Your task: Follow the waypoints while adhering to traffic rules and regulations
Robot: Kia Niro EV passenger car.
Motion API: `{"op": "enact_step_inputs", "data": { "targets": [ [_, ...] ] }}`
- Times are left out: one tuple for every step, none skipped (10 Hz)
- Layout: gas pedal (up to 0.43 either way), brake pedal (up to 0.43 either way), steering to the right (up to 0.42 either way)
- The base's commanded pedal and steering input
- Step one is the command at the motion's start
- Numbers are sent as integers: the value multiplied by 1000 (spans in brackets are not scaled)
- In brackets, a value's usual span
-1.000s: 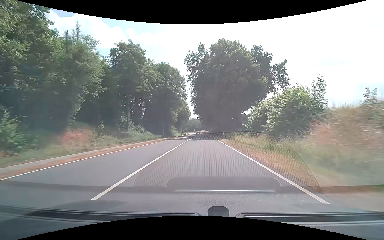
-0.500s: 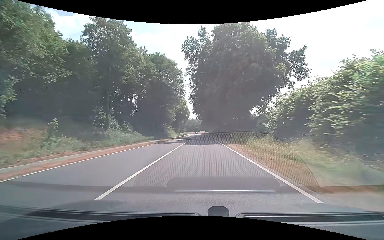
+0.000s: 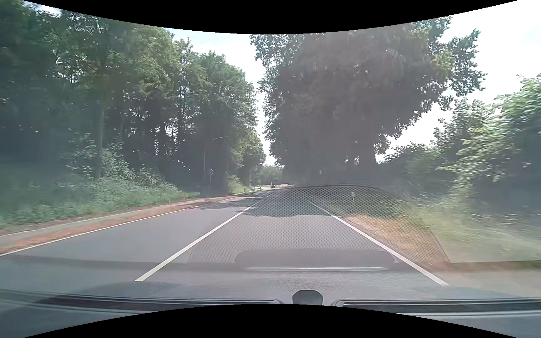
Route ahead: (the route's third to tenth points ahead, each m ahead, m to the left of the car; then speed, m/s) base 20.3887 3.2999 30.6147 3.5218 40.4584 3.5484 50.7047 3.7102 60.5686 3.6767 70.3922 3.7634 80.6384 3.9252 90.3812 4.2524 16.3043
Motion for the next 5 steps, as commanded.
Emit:
{"op": "enact_step_inputs", "data": {
  "targets": [
    [209,0,1],
    [197,0,1],
    [197,0,1],
    [197,0,1],
    [197,0,1]
  ]
}}
